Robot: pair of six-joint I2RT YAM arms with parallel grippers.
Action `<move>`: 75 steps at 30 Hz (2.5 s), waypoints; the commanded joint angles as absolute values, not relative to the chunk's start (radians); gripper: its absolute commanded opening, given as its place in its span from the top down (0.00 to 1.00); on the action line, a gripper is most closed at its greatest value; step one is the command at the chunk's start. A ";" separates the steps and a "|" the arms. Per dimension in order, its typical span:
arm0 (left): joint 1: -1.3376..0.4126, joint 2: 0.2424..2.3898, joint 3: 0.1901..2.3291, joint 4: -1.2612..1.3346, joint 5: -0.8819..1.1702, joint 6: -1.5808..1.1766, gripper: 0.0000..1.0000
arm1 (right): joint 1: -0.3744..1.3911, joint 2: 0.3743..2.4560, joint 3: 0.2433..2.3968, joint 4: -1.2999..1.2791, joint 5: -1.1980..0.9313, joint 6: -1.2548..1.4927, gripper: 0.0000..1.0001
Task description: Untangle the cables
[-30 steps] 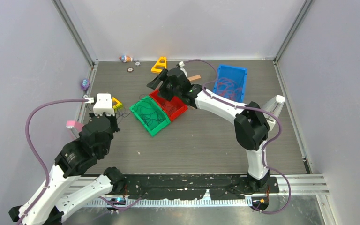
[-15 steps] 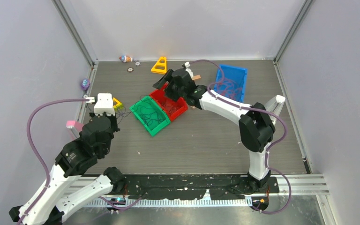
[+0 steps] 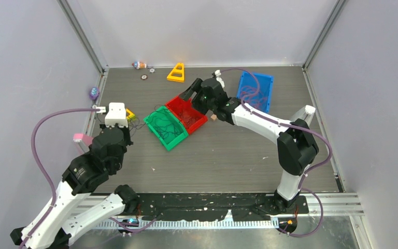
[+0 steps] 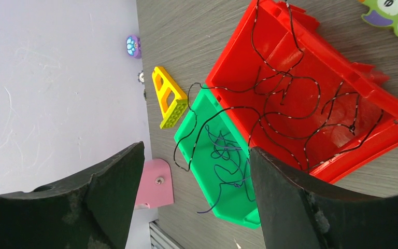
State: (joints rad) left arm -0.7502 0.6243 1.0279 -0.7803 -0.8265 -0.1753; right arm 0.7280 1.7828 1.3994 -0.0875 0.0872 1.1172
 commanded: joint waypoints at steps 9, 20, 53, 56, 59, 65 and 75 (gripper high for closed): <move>-0.743 0.642 1.034 -0.752 -0.829 -0.169 1.00 | 0.790 1.901 1.521 -0.043 0.042 1.128 0.24; -0.735 0.638 1.033 -0.754 -0.840 -0.157 1.00 | 0.783 1.973 1.588 -0.047 0.035 1.113 0.90; -0.726 0.664 1.049 -0.751 -0.797 -0.164 1.00 | 0.783 2.259 1.901 -0.561 0.147 0.046 0.95; -0.726 0.668 1.048 -0.759 -0.789 -0.167 1.00 | 0.783 2.337 1.988 -0.630 0.137 0.040 0.95; -0.726 0.674 1.043 -0.768 -0.780 -0.175 1.00 | 0.783 2.349 1.995 -0.657 0.136 0.056 0.94; -0.725 0.691 1.038 -0.769 -0.753 -0.189 1.00 | 0.782 2.304 2.023 -0.671 0.089 0.063 0.72; -0.724 0.743 1.065 -0.808 -0.697 -0.202 1.00 | 0.767 2.136 2.054 -0.676 -0.014 0.098 0.44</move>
State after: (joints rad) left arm -0.7307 0.7219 1.0283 -0.7868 -0.7319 -0.1806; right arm 0.7746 2.3009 1.9999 -0.6830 0.0536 0.0856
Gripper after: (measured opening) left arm 0.018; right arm 0.516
